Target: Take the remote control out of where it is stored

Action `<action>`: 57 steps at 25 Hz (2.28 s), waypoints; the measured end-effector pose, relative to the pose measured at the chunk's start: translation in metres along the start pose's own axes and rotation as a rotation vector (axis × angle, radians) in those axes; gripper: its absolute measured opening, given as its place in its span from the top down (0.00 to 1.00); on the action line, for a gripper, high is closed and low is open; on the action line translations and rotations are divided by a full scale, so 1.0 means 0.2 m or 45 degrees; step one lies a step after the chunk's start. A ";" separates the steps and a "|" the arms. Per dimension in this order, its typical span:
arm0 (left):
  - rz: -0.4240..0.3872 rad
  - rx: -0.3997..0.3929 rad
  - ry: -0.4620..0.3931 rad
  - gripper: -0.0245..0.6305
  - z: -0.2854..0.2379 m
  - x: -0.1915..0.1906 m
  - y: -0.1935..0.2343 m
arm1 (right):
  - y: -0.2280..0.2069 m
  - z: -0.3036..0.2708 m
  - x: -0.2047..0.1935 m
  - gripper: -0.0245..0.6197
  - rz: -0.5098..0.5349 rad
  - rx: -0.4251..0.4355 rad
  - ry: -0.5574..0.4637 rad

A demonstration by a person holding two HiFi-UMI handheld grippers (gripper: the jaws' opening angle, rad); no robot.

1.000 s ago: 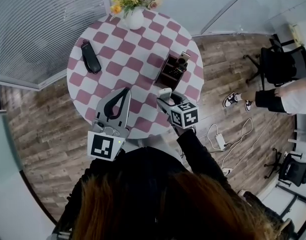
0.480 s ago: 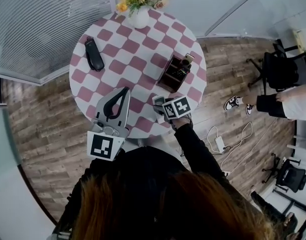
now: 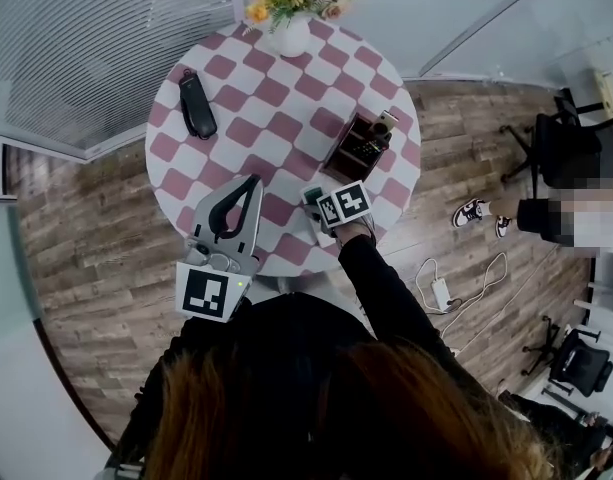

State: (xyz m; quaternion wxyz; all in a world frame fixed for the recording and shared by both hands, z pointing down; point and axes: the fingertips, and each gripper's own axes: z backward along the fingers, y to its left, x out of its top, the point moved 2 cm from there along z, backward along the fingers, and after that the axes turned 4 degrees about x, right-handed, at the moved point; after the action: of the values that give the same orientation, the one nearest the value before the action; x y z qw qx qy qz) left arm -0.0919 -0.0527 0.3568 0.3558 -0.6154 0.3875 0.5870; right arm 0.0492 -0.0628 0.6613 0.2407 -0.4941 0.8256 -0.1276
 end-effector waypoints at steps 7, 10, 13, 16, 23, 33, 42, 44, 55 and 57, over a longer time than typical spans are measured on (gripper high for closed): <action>-0.004 0.015 0.007 0.95 0.02 0.00 0.01 | -0.02 -0.06 0.00 0.56 0.001 -0.031 -0.009; -0.005 0.015 0.012 0.95 0.02 -0.01 0.02 | -0.01 -0.06 0.00 0.56 -0.004 -0.038 -0.050; -0.009 0.008 0.011 0.95 0.02 -0.01 0.01 | -0.01 -0.06 0.00 0.56 -0.001 -0.044 -0.065; -0.009 0.001 0.011 0.95 0.01 -0.01 0.00 | -0.02 -0.04 0.02 0.56 0.019 -0.068 -0.115; -0.008 -0.016 0.004 0.95 0.01 0.00 -0.01 | -0.01 0.08 0.10 0.87 0.052 -0.116 -0.336; -0.022 -0.041 0.006 0.95 0.01 0.01 -0.04 | 0.05 0.24 0.19 0.94 0.066 -0.079 -0.633; -0.023 -0.060 0.000 0.95 0.01 0.02 -0.05 | 0.15 0.51 0.30 0.94 0.209 -0.105 -1.050; -0.023 -0.064 -0.003 0.95 0.01 0.02 -0.06 | 0.17 0.56 0.31 0.94 0.245 -0.122 -1.104; -0.017 -0.076 -0.001 0.95 0.00 0.00 -0.06 | 0.29 0.79 0.35 0.94 0.324 -0.166 -1.272; -0.012 -0.079 -0.007 0.95 -0.01 0.01 -0.06 | 0.32 0.86 0.35 0.94 0.304 -0.162 -1.298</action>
State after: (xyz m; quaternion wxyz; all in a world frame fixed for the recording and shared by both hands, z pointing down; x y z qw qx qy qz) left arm -0.0803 -0.0489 0.3555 0.3404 -0.6263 0.3653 0.5987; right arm 0.0629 -0.0889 0.4676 0.5940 -0.4098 0.6603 0.2077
